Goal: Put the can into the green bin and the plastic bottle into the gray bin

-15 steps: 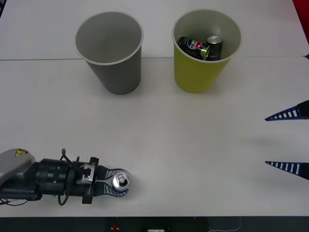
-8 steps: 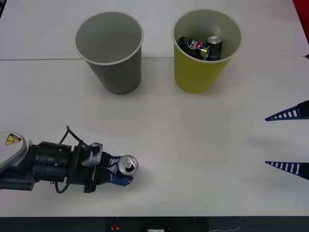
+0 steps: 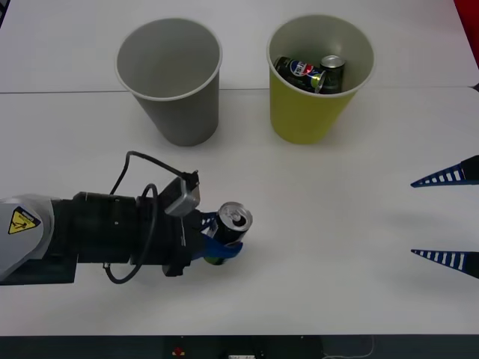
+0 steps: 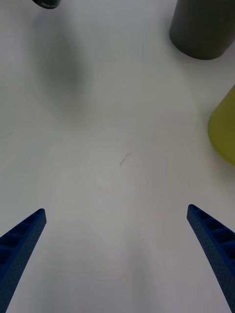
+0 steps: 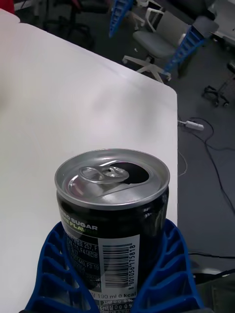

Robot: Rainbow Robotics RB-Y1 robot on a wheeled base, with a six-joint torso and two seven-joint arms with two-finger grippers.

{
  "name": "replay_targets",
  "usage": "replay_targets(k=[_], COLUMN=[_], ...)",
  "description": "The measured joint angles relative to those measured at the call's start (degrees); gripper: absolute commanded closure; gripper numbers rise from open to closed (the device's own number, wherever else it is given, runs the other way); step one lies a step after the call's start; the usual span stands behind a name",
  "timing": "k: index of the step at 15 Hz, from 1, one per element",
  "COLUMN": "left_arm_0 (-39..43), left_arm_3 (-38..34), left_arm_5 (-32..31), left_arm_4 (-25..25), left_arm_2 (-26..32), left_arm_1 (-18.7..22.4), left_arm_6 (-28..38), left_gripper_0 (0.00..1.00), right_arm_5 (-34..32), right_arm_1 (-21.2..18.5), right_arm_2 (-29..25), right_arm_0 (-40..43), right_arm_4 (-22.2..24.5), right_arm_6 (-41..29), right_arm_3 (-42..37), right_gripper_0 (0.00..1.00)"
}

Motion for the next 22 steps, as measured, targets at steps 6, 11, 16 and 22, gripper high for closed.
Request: replay_targets(k=[6, 11, 16, 22], left_arm_0=[-9.11, -19.95, -33.39, -47.75], left_arm_3=[-5.93, -5.06, 7.05, 23.95], left_arm_5=[-4.14, -11.97, -14.20, -14.11], left_arm_4=[-12.61, -19.81, -20.82, -29.69], left_arm_2=[0.21, 1.16, 1.43, 1.43], left_arm_1=[-1.82, -7.40, -14.76, -23.13], left_arm_6=[23.26, 33.63, 33.99, 34.02], left_gripper_0=[1.00, 1.00, 1.00, 1.00], right_arm_5=[0.00, 0.00, 0.00, 0.00], right_arm_1=[0.00, 0.00, 0.00, 0.00], right_arm_2=[0.00, 0.00, 0.00, 0.00], right_arm_0=[0.00, 0.00, 0.00, 0.00], right_arm_4=[0.00, 0.00, 0.00, 0.00], right_arm_6=[0.00, 0.00, 0.00, 0.00], right_arm_3=[0.00, 0.00, 0.00, 0.00], right_gripper_0=[0.00, 0.00, 0.00, 0.00])
